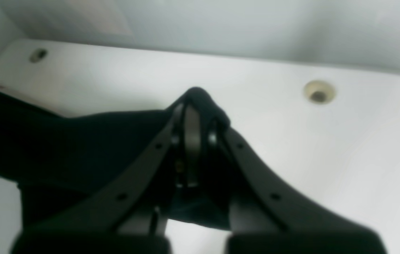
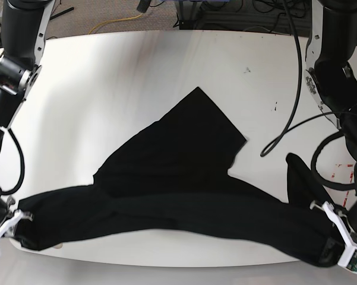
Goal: Fold the T-shirt properly
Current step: 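Lift the shirt with both grippers, swing it up and lower it, then drag the held shirt across the table with both grippers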
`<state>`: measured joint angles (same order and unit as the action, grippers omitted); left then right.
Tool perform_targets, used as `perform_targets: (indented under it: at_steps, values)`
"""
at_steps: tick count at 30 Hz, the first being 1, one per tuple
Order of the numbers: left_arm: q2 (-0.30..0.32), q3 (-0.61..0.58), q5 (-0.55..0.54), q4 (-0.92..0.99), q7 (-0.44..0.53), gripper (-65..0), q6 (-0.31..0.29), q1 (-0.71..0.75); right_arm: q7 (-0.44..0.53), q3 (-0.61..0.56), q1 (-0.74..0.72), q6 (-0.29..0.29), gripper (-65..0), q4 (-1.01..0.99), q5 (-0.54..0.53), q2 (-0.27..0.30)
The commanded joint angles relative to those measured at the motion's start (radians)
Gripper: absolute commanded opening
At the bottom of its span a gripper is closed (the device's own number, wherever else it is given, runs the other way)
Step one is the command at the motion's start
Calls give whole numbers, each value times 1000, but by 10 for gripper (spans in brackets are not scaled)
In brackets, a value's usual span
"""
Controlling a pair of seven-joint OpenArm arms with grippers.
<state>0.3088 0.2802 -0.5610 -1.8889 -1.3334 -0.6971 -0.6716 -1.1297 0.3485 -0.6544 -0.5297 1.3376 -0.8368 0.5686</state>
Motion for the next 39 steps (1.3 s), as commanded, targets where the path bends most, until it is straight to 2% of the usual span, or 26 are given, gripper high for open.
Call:
perform_targets:
  at_steps: [1, 6, 9, 12, 20, 22, 27, 30, 37, 39]
  values:
    - [19, 4, -6, -7, 15, -644, -1, -155, 32, -68, -180, -5, -650, -10, -19, 80]
    - [20, -19, -4, 104, 15, -644, -1, -333, 30, -179, -407, -5, -650, -59, -19, 146]
    - [20, -19, 37, 174, 15, -644, -1, -423, 29, -250, -528, -5, -650, -88, -19, 178]
    - [20, -19, 42, 211, 15, -644, -1, -480, 20, -308, -623, -5, -650, -91, -20, 186]
    - [23, -23, 42, 213, 13, -644, -1, -451, -3, -358, -651, -7, -650, -91, -86, 236]
    - [51, -25, 42, 213, 4, -644, -1, -417, -3, -354, -601, -7, -650, -91, -118, 247]
    - [65, -25, 42, 213, -39, -644, -1, -290, -10, -346, -431, 0, -650, -89, -229, 293]
    - [77, -19, 42, 213, -41, -644, -1, -193, -10, -277, -293, 0, -650, -89, -292, 301]
    - [82, -17, 42, 137, -42, -644, -1, 45, -40, -102, 17, -2, -650, -71, -310, 290]
    - [82, -17, 42, 111, -57, -644, -1, 114, -42, -62, 103, -2, -650, -40, -310, 262]
